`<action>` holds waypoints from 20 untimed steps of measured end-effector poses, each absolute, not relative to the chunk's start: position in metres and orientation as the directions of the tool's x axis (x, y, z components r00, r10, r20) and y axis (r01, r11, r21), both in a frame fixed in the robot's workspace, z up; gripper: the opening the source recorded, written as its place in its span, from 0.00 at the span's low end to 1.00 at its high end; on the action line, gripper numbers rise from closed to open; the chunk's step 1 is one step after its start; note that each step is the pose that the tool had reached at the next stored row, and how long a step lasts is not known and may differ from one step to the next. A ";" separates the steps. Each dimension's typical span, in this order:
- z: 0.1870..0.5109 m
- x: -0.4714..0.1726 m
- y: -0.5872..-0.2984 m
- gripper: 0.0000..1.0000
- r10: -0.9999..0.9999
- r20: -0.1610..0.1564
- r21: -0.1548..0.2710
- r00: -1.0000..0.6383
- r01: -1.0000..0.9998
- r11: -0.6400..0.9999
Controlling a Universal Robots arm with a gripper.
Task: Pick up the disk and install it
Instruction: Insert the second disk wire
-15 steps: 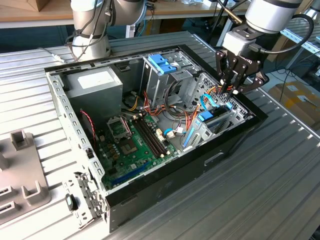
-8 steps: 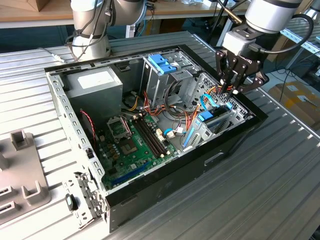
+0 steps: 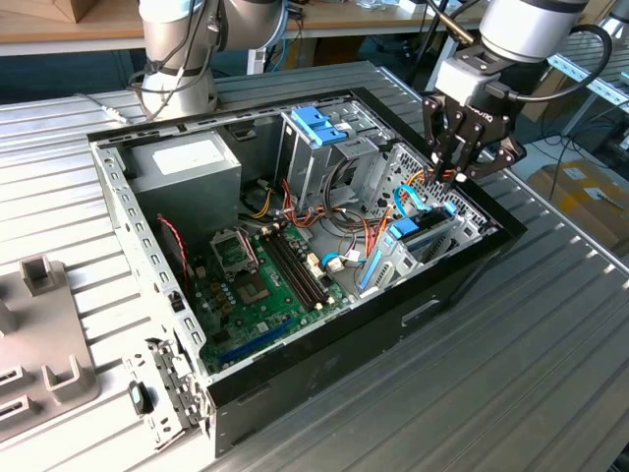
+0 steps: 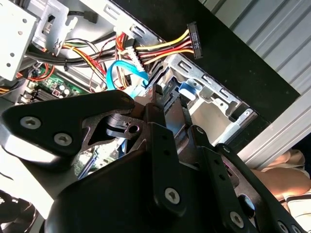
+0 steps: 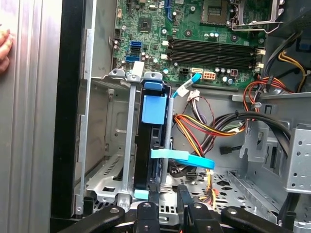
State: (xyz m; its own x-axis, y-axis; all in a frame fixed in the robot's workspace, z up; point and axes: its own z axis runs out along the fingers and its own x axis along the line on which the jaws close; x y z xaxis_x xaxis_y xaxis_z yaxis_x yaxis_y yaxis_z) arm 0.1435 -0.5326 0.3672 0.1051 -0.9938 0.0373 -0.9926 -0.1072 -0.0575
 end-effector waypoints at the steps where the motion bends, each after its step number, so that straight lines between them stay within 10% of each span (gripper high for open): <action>1: 0.367 0.144 -0.532 0.29 -0.994 0.037 -0.058 0.105 -0.993 -0.107; 20: 0.367 0.157 -0.524 0.29 -0.994 0.037 -0.058 0.105 -0.993 -0.107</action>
